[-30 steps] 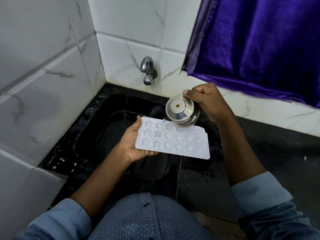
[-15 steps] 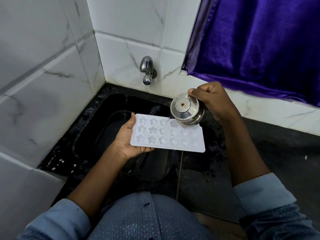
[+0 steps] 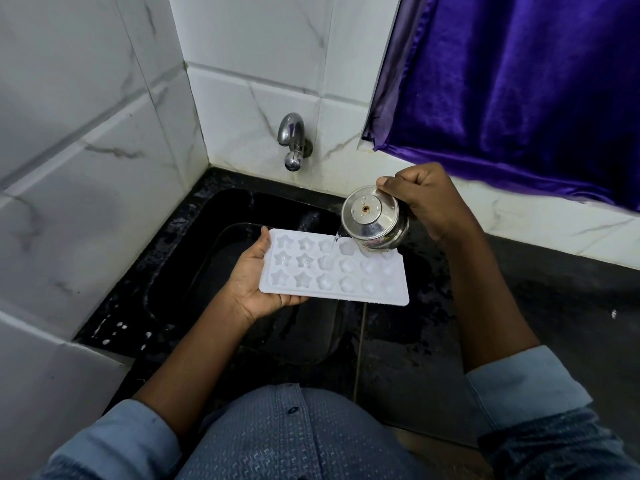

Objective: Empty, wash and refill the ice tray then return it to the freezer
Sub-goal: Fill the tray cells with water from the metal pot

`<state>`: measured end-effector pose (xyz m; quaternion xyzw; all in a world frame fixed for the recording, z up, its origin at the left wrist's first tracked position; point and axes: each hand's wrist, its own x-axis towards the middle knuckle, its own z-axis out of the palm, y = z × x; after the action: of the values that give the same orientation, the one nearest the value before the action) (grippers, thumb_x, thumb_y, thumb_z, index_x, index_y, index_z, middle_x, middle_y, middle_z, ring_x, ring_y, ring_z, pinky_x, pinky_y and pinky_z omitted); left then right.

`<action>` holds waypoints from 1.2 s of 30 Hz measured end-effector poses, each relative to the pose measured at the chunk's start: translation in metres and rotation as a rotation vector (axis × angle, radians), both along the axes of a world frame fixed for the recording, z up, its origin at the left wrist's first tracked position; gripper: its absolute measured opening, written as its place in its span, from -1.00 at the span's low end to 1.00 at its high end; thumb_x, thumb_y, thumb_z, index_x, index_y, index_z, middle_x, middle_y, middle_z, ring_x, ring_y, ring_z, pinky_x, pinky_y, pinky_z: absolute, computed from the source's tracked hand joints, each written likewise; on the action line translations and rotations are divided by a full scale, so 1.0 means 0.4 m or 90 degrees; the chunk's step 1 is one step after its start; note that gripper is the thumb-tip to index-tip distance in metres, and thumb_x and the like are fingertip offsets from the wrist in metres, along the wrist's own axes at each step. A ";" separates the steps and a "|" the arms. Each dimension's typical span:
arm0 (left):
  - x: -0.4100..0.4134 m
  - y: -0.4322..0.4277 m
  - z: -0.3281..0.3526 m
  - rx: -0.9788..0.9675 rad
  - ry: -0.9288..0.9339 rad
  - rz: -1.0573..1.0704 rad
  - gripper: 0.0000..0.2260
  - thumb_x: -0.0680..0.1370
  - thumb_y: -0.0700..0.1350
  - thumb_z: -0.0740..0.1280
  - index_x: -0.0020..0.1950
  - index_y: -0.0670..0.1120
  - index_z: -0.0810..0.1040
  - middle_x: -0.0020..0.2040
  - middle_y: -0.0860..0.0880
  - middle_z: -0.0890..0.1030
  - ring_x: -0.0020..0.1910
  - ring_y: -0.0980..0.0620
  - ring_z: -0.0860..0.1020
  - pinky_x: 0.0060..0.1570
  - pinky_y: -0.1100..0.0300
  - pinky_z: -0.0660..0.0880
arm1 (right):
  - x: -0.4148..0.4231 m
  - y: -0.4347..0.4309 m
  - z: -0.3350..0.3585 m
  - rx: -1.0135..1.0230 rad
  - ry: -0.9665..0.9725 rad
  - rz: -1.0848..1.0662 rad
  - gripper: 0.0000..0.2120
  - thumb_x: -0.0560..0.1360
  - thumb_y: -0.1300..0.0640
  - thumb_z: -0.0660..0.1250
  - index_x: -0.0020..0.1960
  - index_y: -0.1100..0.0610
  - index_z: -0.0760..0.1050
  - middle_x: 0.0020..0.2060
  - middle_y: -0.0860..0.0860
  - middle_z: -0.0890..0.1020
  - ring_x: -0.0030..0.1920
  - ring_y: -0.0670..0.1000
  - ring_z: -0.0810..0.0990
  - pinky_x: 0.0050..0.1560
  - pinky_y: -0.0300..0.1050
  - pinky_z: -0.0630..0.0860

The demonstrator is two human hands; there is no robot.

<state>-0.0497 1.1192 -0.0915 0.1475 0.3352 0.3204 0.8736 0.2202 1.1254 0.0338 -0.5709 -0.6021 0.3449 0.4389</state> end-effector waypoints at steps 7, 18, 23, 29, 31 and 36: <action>0.001 0.005 -0.003 -0.003 0.009 0.008 -0.29 0.62 0.43 0.09 0.39 -0.11 0.59 0.35 -0.26 0.64 0.19 -0.32 0.69 0.22 -0.34 0.50 | 0.006 0.003 -0.004 -0.011 0.000 -0.008 -0.53 0.60 0.16 0.46 -0.29 0.52 0.44 -0.49 0.09 0.36 -0.48 -0.06 0.29 -0.38 -0.24 0.33; -0.009 0.010 0.001 -0.007 0.017 0.022 -0.29 0.63 0.43 0.10 0.20 -0.11 0.76 0.32 -0.25 0.66 0.18 -0.31 0.69 0.06 -0.32 0.63 | 0.041 -0.023 0.005 0.017 -0.004 -0.056 -0.43 0.58 0.05 0.47 -0.18 0.58 0.41 -0.35 0.48 0.35 -0.33 0.13 0.31 -0.24 -0.03 0.31; -0.016 0.013 0.002 -0.013 0.020 0.034 -0.31 0.62 0.43 0.12 0.39 -0.09 0.62 0.37 -0.24 0.63 0.23 -0.32 0.67 0.18 -0.34 0.52 | 0.060 -0.034 0.009 0.016 -0.016 -0.071 -0.48 0.58 0.05 0.46 -0.21 0.52 0.45 -0.39 0.35 0.39 -0.34 0.12 0.31 -0.30 -0.10 0.31; -0.010 0.011 0.009 -0.010 0.018 0.031 -0.32 0.63 0.42 0.11 0.37 -0.10 0.61 0.33 -0.25 0.65 0.19 -0.32 0.69 0.04 -0.31 0.64 | 0.060 -0.041 0.009 0.013 -0.028 -0.071 -0.48 0.58 0.05 0.46 -0.23 0.51 0.45 -0.40 0.35 0.35 -0.36 0.10 0.29 -0.33 -0.13 0.29; -0.007 0.009 0.009 -0.011 0.015 0.027 -0.32 0.63 0.42 0.11 0.38 -0.10 0.61 0.33 -0.25 0.65 0.17 -0.32 0.69 -0.01 -0.32 0.66 | 0.058 -0.042 0.009 0.009 -0.028 -0.073 -0.47 0.58 0.05 0.46 -0.25 0.50 0.42 -0.41 0.33 0.31 -0.38 0.09 0.27 -0.34 -0.13 0.28; -0.007 0.012 0.006 -0.006 0.024 0.010 -0.30 0.61 0.44 0.12 0.42 -0.08 0.59 0.36 -0.24 0.63 0.22 -0.32 0.67 0.04 -0.31 0.65 | 0.051 -0.043 0.011 0.006 -0.023 -0.070 -0.44 0.59 0.07 0.46 -0.28 0.50 0.33 -0.41 0.15 0.28 -0.43 0.02 0.21 -0.39 -0.19 0.26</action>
<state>-0.0527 1.1240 -0.0890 0.1465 0.3541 0.3230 0.8653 0.2406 1.1082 0.0383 -0.6069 -0.5797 0.3069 0.4488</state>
